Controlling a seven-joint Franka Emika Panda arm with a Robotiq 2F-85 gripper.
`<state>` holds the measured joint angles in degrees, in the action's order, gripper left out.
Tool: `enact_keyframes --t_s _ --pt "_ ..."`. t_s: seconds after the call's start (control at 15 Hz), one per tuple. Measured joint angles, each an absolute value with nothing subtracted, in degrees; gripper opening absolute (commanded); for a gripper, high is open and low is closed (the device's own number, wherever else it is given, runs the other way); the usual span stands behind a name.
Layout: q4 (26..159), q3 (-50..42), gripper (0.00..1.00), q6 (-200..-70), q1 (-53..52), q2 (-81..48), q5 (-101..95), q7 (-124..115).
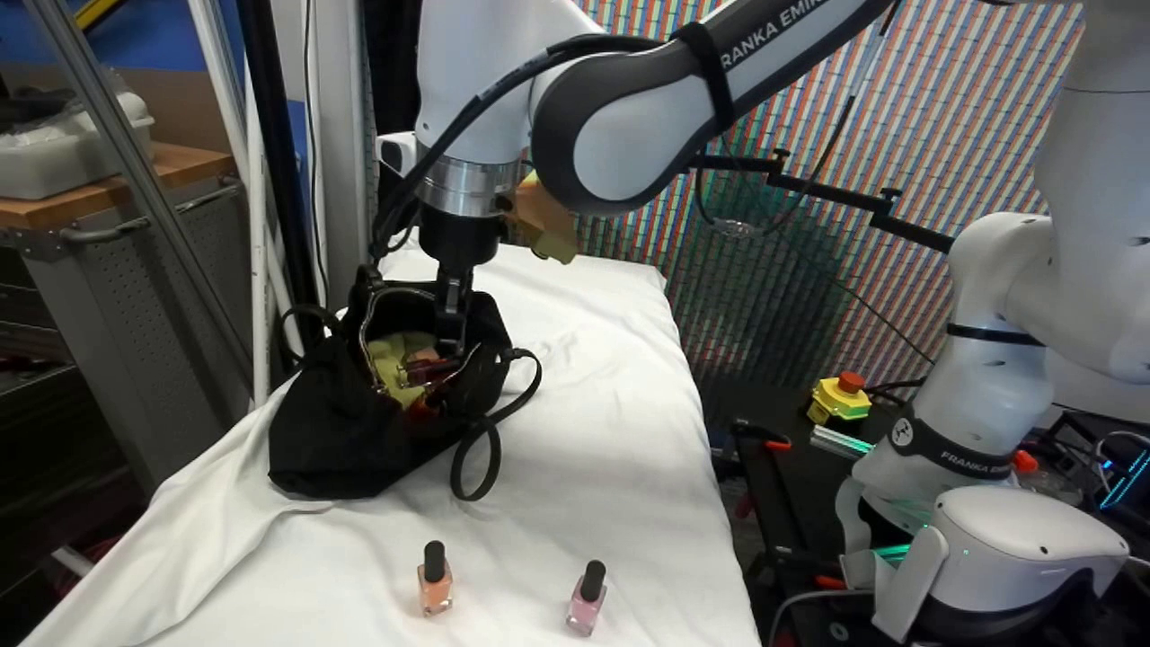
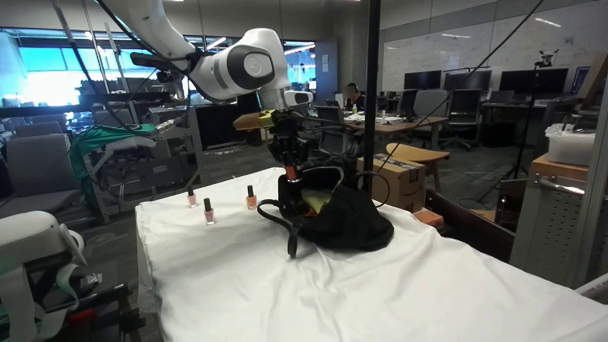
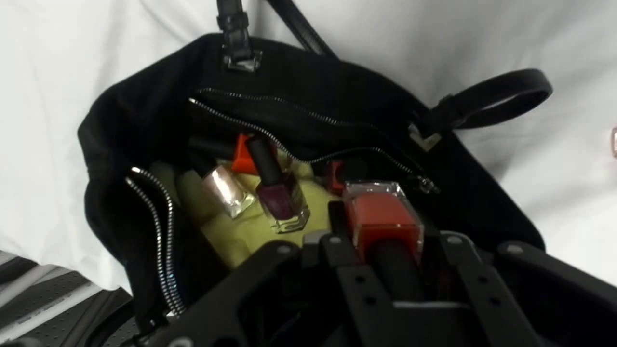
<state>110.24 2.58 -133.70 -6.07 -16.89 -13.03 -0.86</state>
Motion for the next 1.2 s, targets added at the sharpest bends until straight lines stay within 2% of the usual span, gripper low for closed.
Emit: enact_keyframes --t_s 0.07,0.13,0.2,0.27,0.4,0.67,1.2 --pt "108.20 2.29 0.15 -133.71 -6.07 -18.47 -13.23 -1.30" --pt "106.14 1.99 0.24 -133.71 -6.07 -20.17 -13.29 -1.78" --pt "104.06 1.70 0.40 -133.71 -6.07 -21.92 -13.29 -2.11" --pt "102.02 1.43 0.63 -133.69 -6.07 -23.66 -13.29 -2.35" --pt "98.20 0.92 0.71 -133.63 -6.07 -26.90 -13.29 -2.85" --pt "92.16 0.16 0.98 -132.80 -6.06 -31.50 -13.22 -3.57" --pt "89.96 0.11 1.00 -125.75 -6.04 -32.32 -11.96 -3.52"
